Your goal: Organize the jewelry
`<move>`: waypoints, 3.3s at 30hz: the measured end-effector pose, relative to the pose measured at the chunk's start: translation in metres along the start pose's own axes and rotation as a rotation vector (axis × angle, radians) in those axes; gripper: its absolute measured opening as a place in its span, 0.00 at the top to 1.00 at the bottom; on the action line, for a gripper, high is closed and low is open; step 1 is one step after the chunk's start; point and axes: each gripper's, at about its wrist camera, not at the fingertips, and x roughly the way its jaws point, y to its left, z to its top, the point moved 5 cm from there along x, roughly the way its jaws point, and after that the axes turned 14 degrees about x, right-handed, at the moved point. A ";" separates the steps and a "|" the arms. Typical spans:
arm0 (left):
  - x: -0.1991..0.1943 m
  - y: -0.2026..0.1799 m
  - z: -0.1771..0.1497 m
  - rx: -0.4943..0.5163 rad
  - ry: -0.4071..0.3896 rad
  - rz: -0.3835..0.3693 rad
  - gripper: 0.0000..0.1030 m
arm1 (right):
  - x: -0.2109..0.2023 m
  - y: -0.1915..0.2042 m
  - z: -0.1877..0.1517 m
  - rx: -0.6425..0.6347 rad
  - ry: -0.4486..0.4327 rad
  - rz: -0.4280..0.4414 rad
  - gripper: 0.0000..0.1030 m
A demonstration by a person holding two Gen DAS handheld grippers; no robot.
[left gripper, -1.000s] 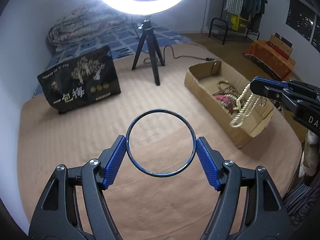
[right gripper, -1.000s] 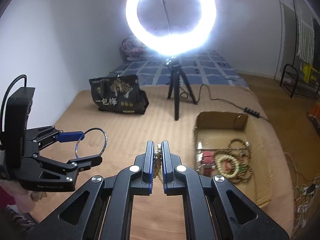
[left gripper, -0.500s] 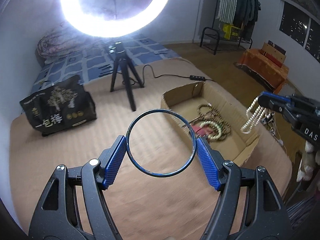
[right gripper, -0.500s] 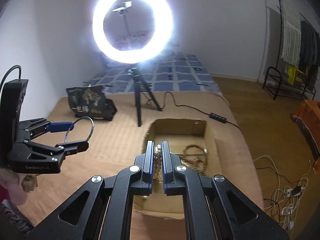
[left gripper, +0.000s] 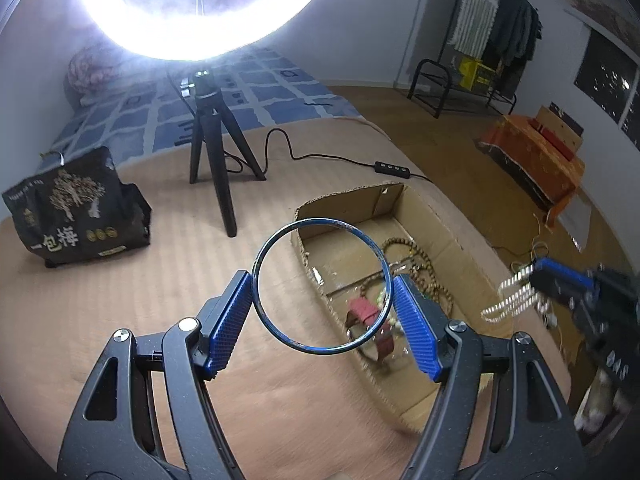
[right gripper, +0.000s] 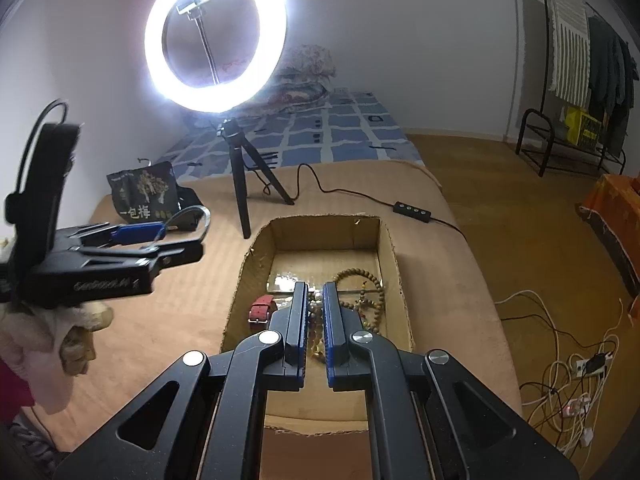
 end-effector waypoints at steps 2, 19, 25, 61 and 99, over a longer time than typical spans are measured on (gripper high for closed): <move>0.008 0.000 0.003 -0.017 0.003 0.001 0.29 | 0.003 -0.001 0.000 -0.007 0.004 -0.002 0.95; 0.038 -0.024 0.028 0.011 0.009 0.016 0.29 | 0.011 -0.013 -0.001 0.030 0.036 0.009 0.94; 0.040 -0.024 0.032 0.012 0.014 0.032 0.27 | 0.011 -0.012 -0.003 0.024 0.038 -0.014 0.93; -0.065 -0.030 0.022 0.062 -0.079 0.102 0.20 | -0.065 0.016 0.002 -0.015 -0.128 -0.135 0.25; -0.212 -0.028 -0.089 0.054 -0.203 0.198 0.00 | -0.130 0.053 -0.036 -0.009 -0.260 -0.134 0.20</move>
